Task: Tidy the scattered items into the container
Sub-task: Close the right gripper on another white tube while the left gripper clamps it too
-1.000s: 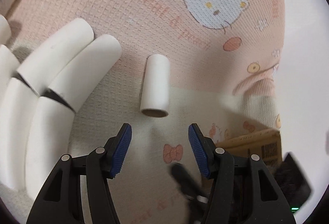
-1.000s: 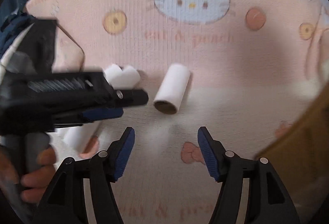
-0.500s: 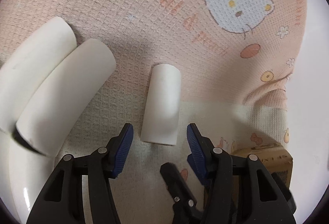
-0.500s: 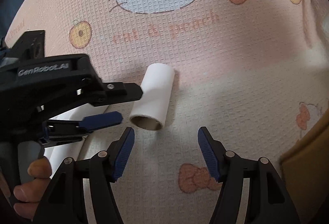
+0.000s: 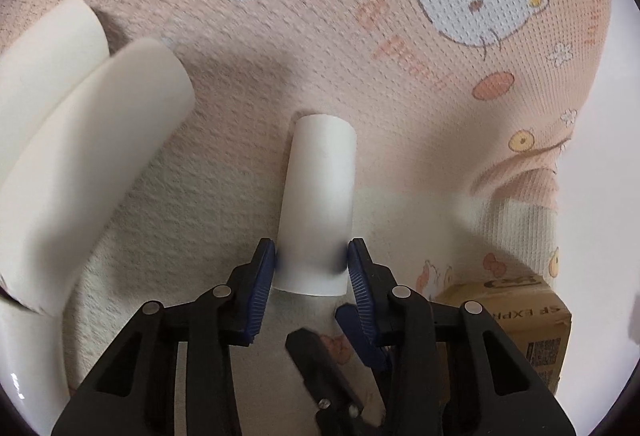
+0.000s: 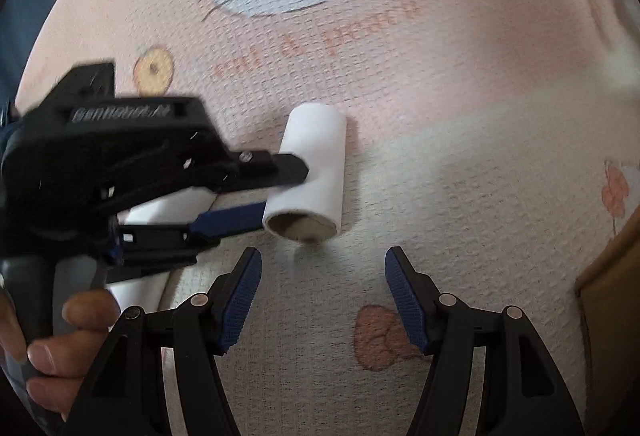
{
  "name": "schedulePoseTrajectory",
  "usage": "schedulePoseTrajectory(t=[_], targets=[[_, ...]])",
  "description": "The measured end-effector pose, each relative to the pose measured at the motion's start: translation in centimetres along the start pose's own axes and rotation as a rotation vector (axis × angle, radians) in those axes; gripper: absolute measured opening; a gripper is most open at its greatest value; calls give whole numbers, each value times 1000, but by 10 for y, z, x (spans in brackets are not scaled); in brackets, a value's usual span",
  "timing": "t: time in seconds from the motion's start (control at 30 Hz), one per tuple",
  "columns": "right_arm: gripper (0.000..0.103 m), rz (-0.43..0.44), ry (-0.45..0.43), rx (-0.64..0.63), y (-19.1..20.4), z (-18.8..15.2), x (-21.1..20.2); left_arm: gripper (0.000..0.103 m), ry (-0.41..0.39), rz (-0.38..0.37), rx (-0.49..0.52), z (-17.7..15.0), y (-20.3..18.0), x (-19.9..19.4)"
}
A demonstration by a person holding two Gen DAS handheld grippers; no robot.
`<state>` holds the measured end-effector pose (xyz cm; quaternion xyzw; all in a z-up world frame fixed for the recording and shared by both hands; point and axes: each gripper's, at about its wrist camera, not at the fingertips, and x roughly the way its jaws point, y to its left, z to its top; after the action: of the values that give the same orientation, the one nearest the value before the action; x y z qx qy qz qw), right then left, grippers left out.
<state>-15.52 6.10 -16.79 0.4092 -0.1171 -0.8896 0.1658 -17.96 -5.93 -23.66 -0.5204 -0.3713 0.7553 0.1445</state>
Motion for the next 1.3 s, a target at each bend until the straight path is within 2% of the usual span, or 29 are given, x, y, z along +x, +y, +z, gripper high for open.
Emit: schedulePoseTrajectory(t=[0.13,0.43,0.57,0.77,0.9,1.1,1.23,1.3], targets=[[62,22,10,42,-13,-3,-2,41,14,18,28,-6,-6,1],[62,93,67,25,-14,-8,-8,41,45,15,38,-31,-3,-5],[62,110,103,17,-12,-11,-10,41,39,46,69,-39,-2,-16],[59,119,132,-18,-6,-16,-16,41,39,48,62,-50,3,-25],[46,131,188,-39,3,-20,-15,41,38,81,82,-60,4,-31],[45,109,263,-90,13,-33,-28,41,55,75,76,-79,10,-42],[45,144,340,-92,13,-41,-38,41,44,81,70,-87,13,-56],[45,143,373,-102,12,-48,-44,43,33,61,55,-88,17,-63]])
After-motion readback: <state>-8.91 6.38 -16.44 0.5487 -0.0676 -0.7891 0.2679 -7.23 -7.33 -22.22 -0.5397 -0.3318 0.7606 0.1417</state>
